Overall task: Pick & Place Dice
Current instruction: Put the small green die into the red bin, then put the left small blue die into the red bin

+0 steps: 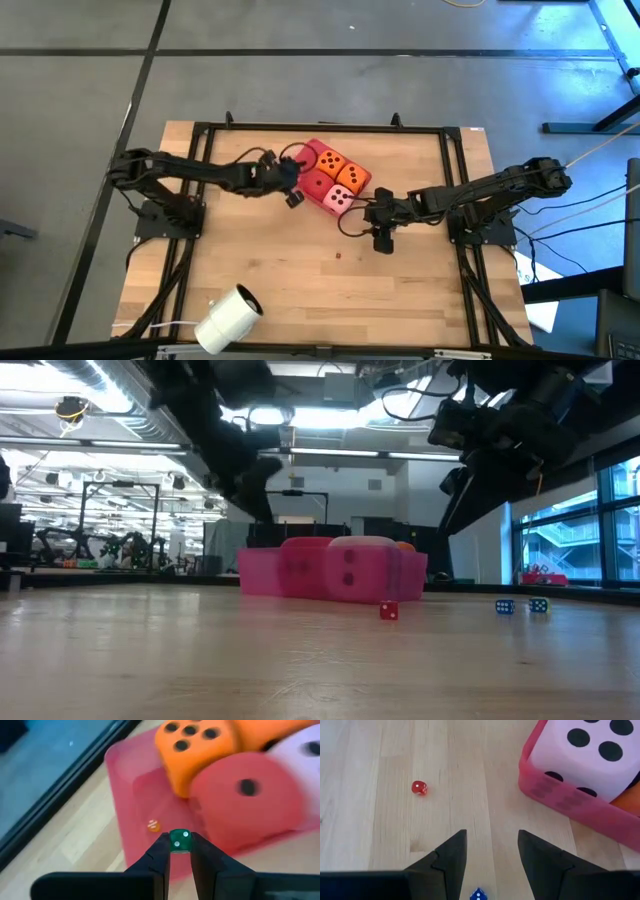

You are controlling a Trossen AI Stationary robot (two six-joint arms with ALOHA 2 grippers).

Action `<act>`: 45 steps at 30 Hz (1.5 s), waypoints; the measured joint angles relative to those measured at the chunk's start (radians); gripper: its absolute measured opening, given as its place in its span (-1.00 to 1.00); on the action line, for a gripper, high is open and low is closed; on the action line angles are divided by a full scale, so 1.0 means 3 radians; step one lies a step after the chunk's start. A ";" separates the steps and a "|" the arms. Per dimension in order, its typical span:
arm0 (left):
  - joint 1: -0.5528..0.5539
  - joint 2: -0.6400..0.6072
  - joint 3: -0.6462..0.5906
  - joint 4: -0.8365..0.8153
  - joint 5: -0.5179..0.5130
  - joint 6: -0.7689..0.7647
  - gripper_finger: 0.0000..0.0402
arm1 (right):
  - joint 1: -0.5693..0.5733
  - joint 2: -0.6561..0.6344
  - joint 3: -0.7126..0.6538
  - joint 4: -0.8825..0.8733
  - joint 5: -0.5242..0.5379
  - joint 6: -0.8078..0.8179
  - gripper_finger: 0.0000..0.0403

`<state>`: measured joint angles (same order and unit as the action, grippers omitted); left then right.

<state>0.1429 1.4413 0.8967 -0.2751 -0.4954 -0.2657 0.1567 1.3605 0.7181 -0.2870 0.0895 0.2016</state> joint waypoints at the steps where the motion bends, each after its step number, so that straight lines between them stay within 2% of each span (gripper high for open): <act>1: 0.0074 0.0035 0.0000 0.0006 0.0056 0.0022 -0.76 | 0.0001 0.0000 0.0000 0.0009 0.0000 0.0000 -0.11; 11: 0.0532 0.0423 0.0000 0.0108 0.0596 0.0275 -0.63 | 0.0000 0.0000 -0.0002 0.0016 0.0000 -0.0001 -0.11; 24: 0.0508 0.0465 0.0000 0.0345 0.0553 0.0495 -0.37 | 0.0000 -0.0001 -0.0003 0.0026 0.0000 -0.0001 -0.12; 34: 0.0272 -0.0020 0.0000 0.0202 0.0162 0.0503 -0.45 | 0.0016 -0.0001 -0.0004 0.0101 0.0000 -0.0003 -0.12; 41: 0.0029 -0.0161 0.0000 0.0157 0.0171 0.0480 -0.48 | 0.0173 0.0033 -0.0004 -0.0114 0.0017 0.0253 -0.12; 45: -0.0079 -0.0142 0.0000 0.0102 0.0174 0.0356 -0.48 | 0.0281 0.0166 -0.0004 -0.0149 0.0025 0.0179 -0.12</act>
<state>0.1191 1.3987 0.8967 -0.2446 -0.4431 -0.1591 0.2411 1.4103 0.7170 -0.3318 0.0969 0.2552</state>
